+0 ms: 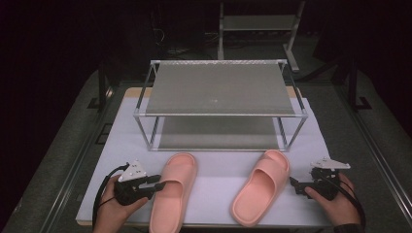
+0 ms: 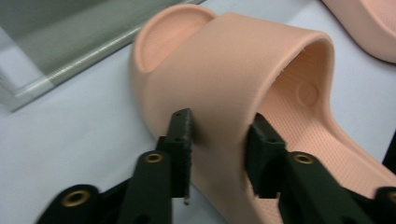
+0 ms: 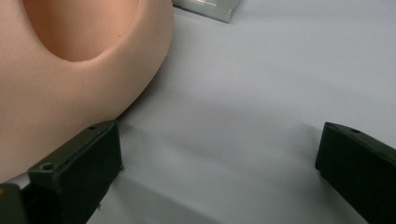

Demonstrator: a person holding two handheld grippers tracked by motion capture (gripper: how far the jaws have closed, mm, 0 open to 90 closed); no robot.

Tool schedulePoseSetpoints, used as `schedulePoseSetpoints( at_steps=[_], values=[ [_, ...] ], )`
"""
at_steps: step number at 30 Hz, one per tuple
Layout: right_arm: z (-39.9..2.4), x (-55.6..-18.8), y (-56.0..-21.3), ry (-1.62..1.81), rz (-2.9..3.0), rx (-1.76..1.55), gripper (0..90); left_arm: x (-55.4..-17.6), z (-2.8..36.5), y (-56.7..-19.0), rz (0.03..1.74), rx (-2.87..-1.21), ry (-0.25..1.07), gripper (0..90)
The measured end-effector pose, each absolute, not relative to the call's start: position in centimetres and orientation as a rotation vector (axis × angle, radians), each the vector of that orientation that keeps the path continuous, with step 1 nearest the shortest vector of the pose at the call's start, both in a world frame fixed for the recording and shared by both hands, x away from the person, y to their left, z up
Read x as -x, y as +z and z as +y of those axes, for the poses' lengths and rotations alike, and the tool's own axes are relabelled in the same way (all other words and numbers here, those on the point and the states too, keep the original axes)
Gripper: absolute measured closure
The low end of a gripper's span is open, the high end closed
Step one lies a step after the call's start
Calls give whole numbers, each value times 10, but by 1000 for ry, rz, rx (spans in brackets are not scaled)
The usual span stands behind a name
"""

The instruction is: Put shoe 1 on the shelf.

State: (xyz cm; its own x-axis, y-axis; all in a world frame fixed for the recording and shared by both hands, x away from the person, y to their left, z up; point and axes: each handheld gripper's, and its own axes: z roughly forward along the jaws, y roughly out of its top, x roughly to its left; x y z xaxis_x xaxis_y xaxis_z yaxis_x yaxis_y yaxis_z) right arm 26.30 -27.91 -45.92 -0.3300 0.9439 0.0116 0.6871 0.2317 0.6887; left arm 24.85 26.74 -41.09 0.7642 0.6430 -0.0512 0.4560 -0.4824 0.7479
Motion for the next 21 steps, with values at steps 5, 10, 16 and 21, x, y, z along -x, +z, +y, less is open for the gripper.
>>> schedulePoseSetpoints(
  at_steps=[5, 10, 16, 21],
  values=[
    [-279, -263, -459, 849, 2102, -1499, 0, -250, 270, -409, 815, -2166, 329, 781],
    [-279, -263, -459, 851, 2101, -1499, 0, -253, 273, -405, 820, -2153, 329, 831],
    [-279, -263, -459, 851, 2102, -1500, 0, -254, 272, -395, 796, -2125, 317, 844],
    [-279, -263, -459, 851, 2102, -1501, 0, -258, 269, -383, 760, -2104, 297, 844]
  ],
)
